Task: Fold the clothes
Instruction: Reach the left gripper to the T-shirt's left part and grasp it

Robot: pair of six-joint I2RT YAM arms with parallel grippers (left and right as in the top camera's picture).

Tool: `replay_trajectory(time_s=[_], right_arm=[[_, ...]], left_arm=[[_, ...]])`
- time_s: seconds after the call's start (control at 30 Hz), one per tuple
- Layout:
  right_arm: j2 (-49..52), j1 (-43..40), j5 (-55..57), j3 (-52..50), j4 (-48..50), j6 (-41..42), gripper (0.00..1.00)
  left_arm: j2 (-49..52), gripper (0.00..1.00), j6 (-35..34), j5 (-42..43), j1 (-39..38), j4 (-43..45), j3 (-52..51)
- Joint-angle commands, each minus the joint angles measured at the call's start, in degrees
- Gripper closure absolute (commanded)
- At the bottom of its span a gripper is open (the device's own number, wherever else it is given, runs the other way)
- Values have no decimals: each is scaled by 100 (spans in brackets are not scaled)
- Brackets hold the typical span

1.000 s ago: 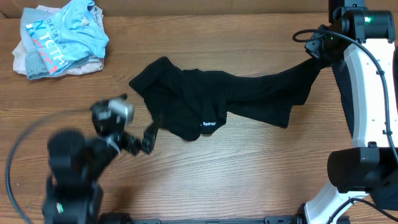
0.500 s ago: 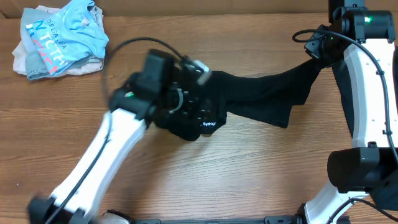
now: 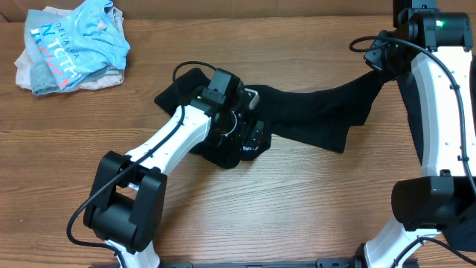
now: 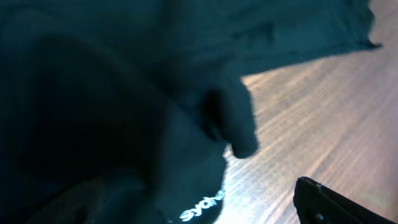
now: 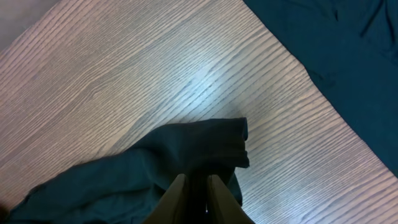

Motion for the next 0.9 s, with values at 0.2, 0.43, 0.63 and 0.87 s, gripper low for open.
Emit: replay_trajectory(time_s=[0.2,0.43,0.63,0.87], right_arm=[[-109,9,-4,92,44,-98,87],[-109,9,-4,92,15,-101,86],[-109,9,-4,92,15,-101,86],[-109,9,-4,92,15,-103,86]], left_arm=[[201,0,-356,337,-111,0,98],[400,36,-352,470,-140,44,101],[400,96,-352,472,-66,44,107],[251,96,-236,442,267,-772,815]])
